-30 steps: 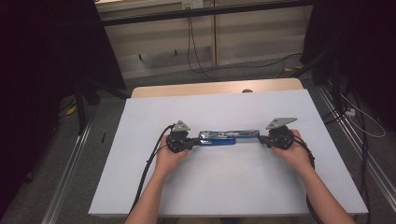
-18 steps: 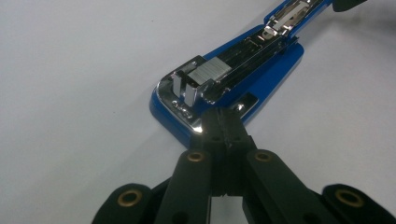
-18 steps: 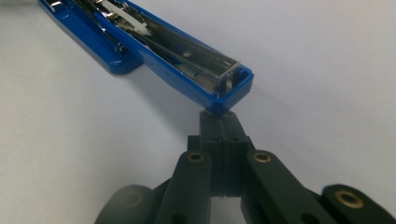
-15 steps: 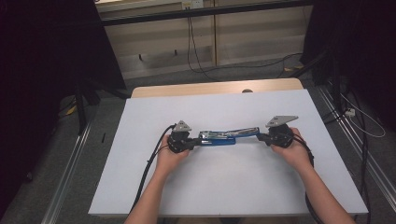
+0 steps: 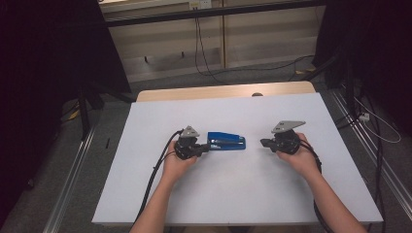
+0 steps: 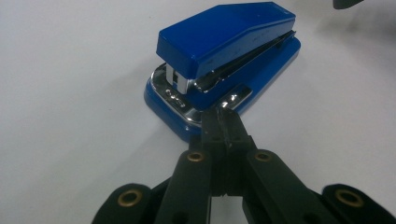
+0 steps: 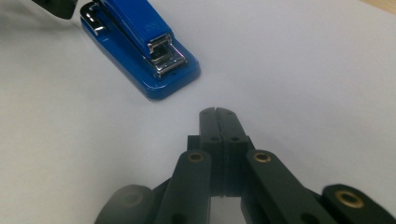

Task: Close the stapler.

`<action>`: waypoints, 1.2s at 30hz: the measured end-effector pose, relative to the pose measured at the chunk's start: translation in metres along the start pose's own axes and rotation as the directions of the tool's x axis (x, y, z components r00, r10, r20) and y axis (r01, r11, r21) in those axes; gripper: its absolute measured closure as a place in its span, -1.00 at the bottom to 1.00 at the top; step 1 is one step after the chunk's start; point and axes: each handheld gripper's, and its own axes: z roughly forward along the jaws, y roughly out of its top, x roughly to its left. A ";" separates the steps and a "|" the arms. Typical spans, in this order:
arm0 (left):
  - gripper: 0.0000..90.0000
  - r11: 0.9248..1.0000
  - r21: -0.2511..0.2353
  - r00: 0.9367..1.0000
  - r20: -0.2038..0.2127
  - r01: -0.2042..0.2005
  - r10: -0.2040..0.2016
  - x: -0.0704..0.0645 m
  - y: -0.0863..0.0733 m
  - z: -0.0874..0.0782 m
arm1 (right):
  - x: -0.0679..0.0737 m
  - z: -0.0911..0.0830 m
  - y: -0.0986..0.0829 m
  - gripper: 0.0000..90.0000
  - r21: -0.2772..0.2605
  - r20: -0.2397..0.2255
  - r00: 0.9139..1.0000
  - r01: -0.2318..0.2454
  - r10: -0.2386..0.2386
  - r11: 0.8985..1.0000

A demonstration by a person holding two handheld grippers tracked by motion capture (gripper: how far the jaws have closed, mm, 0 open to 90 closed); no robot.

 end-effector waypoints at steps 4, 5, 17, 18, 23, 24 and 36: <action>0.97 0.999 -0.021 0.999 0.022 0.028 -0.027 0.000 0.000 -0.004 | 0.002 0.000 -0.001 0.93 -0.031 -0.039 0.999 -0.033 0.032 0.999; 0.91 0.999 -0.034 0.999 0.025 0.038 -0.037 0.000 0.000 -0.005 | 0.002 0.000 -0.002 0.86 -0.040 -0.055 0.997 -0.047 0.045 0.998; -0.01 0.992 -0.096 0.997 0.023 0.079 -0.077 -0.002 -0.001 -0.037 | 0.017 -0.018 -0.011 0.09 -0.087 -0.040 0.994 -0.102 0.098 0.991; -0.05 0.991 -0.103 0.996 0.026 0.084 -0.081 -0.003 -0.002 -0.039 | 0.018 -0.019 -0.012 0.03 -0.092 -0.036 0.994 -0.105 0.102 0.990; -0.30 0.994 -0.092 0.998 0.007 0.058 -0.058 -0.006 -0.006 -0.046 | 0.024 -0.028 -0.018 -0.15 -0.098 -0.028 0.994 -0.112 0.110 0.989; -0.34 0.994 -0.095 0.998 0.007 0.062 -0.061 -0.006 -0.006 -0.048 | 0.025 -0.030 -0.020 -0.17 -0.100 -0.025 0.993 -0.115 0.113 0.988; -0.54 0.993 -0.102 0.998 -0.002 0.063 -0.063 -0.011 -0.016 -0.062 | 0.032 -0.054 -0.043 -0.45 -0.120 -0.005 0.989 -0.147 0.147 0.982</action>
